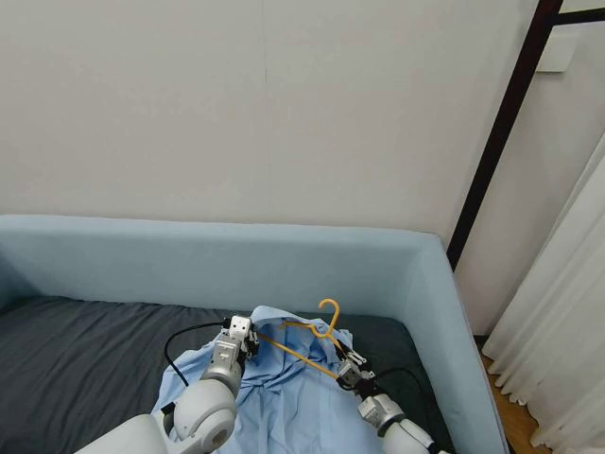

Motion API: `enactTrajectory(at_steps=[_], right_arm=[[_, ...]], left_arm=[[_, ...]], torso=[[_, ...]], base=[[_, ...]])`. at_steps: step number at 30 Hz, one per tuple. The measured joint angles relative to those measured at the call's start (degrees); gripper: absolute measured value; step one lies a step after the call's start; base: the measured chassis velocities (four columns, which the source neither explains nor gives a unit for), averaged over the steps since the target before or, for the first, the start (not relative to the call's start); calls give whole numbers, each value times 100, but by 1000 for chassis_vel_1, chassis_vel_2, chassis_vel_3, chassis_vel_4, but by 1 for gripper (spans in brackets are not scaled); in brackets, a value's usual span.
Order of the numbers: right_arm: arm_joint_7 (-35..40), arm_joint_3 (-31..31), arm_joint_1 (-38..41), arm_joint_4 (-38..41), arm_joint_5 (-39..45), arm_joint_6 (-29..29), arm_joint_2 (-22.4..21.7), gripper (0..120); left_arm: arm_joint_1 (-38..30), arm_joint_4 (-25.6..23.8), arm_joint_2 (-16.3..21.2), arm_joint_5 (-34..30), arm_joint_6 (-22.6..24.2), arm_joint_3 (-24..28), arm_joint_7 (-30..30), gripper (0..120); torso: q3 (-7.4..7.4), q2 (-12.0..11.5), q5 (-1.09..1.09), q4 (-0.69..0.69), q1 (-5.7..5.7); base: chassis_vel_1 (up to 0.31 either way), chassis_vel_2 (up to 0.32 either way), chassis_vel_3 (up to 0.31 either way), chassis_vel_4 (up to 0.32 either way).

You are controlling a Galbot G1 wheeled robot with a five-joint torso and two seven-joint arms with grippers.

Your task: Pick up the clothes from the sofa and hang them on the clothes hanger.

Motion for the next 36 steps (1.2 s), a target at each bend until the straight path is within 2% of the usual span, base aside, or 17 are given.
enactTrajectory(at_steps=[8,20,25,32,34,36], right_arm=[[208,-442,555,-4,-253,-267,96,5],[274,-785,1082,-121,-547,-447,331,5],[269,-823,1145,-154,-588,-473,403,5],[354,-781,1145,167,158,-501,297,5],[348,-764,1145,213,177,-455,274,5],[323,-755,1155,367,196,-375,208,5]], left_arm=[[-535,-303,-85,-514,197,180,-371,0],[-572,-540,-133,-552,277,227,-569,0],[-353,-645,-141,-399,283,186,-573,0],[738,-859,-32,276,236,-218,-565,0],[846,-879,-33,342,223,-256,-565,0],[1088,-927,-108,526,244,-326,-563,10]], torso=[[0,0,1,-2,0],[0,0,1,0,0],[0,0,1,-2,0],[0,0,1,0,0],[0,0,0,1,0],[0,0,1,0,0]], base=[[0,0,0,0],[0,0,0,0],[0,0,0,0],[0,0,0,0],[0,0,0,0],[0,0,0,0]])
